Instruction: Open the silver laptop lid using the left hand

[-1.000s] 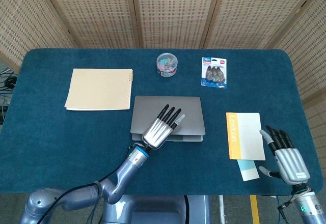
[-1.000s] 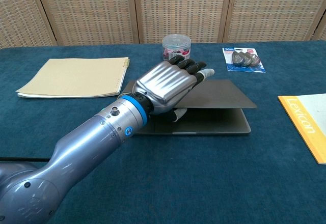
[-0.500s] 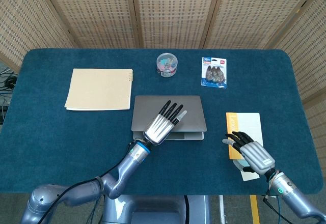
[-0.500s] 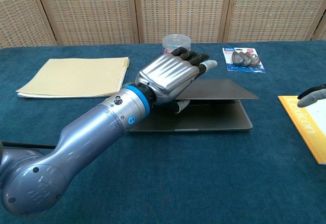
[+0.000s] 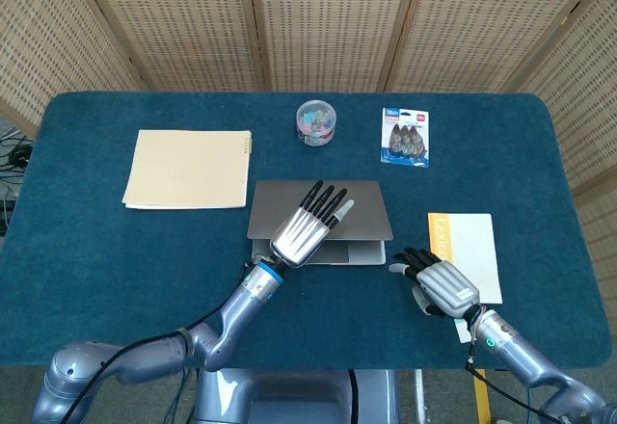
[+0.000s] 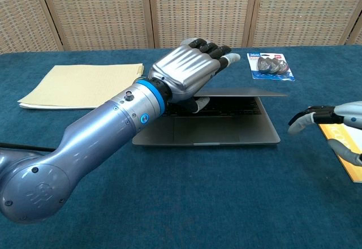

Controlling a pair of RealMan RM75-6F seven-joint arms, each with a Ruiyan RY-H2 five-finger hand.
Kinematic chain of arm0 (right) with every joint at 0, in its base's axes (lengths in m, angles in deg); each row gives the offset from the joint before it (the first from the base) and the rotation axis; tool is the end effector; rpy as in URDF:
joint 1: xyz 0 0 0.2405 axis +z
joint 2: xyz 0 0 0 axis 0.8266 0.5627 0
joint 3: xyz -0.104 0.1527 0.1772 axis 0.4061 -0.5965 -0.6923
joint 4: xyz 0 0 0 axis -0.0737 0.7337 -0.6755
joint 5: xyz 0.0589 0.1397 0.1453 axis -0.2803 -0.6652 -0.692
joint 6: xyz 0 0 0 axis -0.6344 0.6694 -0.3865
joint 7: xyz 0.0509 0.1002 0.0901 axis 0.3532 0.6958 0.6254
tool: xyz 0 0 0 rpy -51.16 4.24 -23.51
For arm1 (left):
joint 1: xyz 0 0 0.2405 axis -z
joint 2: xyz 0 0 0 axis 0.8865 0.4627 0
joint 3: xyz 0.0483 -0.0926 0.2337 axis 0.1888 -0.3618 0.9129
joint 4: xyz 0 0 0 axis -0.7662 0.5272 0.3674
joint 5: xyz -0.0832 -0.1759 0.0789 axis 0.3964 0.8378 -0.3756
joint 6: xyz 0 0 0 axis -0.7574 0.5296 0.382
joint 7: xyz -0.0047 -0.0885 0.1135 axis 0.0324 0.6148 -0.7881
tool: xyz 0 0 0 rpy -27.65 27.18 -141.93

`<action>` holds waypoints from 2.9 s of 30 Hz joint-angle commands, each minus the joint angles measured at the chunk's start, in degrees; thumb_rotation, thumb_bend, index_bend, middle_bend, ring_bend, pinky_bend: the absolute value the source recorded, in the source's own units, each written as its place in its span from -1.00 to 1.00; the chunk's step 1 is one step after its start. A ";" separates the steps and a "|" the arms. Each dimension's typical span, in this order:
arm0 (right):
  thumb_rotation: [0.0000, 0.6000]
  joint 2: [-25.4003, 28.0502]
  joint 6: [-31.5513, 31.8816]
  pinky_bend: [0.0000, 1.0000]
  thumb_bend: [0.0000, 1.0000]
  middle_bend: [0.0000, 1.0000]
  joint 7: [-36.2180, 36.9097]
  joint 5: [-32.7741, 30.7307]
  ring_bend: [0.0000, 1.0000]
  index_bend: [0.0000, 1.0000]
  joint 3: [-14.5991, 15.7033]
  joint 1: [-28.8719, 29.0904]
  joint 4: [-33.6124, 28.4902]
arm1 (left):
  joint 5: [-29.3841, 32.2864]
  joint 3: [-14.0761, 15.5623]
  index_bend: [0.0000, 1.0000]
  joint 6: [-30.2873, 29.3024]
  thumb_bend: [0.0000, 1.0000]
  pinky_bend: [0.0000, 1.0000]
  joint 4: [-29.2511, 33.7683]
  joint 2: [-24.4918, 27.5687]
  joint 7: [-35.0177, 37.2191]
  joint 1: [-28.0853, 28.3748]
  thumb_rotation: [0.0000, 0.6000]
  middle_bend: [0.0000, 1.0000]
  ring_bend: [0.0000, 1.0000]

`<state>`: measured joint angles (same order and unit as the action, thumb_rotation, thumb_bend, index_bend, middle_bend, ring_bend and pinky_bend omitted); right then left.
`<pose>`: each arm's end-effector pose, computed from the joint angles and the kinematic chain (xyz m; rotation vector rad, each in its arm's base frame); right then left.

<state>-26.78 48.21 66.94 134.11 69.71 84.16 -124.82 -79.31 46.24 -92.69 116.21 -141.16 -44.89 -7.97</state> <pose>-0.2487 -0.2644 0.0374 2.0795 -1.0866 0.8733 -0.0127 0.3401 -0.1178 -1.9680 -0.2783 -1.0283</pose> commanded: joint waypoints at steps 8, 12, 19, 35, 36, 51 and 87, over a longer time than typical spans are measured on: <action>1.00 -3.36 -4.51 -0.74 0.65 -0.72 -6.71 -5.06 -0.91 -0.60 -1.71 3.53 -1.70 | 1.10 0.01 -1.00 -0.30 -0.07 -1.00 0.79 1.13 0.60 0.49 1.00 -1.00 -1.00; 1.00 -4.56 -6.06 -0.74 0.65 -0.72 -9.39 -7.52 -0.91 -0.60 -2.42 4.51 -2.22 | 1.74 0.10 -1.00 -0.52 -0.07 -1.00 0.88 1.32 1.06 0.46 1.00 -1.00 -1.00; 1.00 -5.75 -7.95 -0.74 0.71 -0.72 -12.64 -11.37 -0.91 -0.60 -2.76 5.62 -2.22 | 2.30 0.34 -1.00 -0.68 -0.08 -1.00 1.12 1.58 2.27 0.88 1.00 -1.00 -1.00; 1.00 -7.33 -11.91 -0.74 0.71 -0.72 -15.40 -17.04 -0.91 -0.60 -2.33 7.83 -0.85 | 3.22 0.63 -1.00 -0.64 -0.08 -1.00 1.79 2.69 1.74 2.09 1.00 -1.00 -1.00; 1.00 -7.33 -12.02 -0.74 0.71 -0.72 -15.52 -17.22 -0.91 -0.60 -2.31 7.90 -0.85 | 3.28 0.57 -1.00 -0.64 -0.08 -1.00 1.72 2.74 1.76 2.18 1.00 -1.00 -1.00; 1.00 -6.21 -11.83 -0.74 0.72 -0.72 -17.58 -16.21 -0.91 -0.60 -1.50 9.27 -3.41 | 4.70 -2.01 -1.00 0.72 -0.09 -1.00 2.03 5.19 0.76 5.12 1.00 -1.00 -1.00; 1.00 -6.52 -13.18 -0.74 0.73 -0.72 -16.42 -15.36 -0.91 -0.60 -0.65 13.06 -4.87 | 11.48 -6.42 -1.00 5.86 -0.09 -1.00 -6.81 9.14 5.33 13.96 1.00 -1.00 -1.00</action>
<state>-33.28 35.03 50.54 118.78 69.05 97.19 -129.70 -67.97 39.78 -86.72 109.40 -132.18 -39.42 6.00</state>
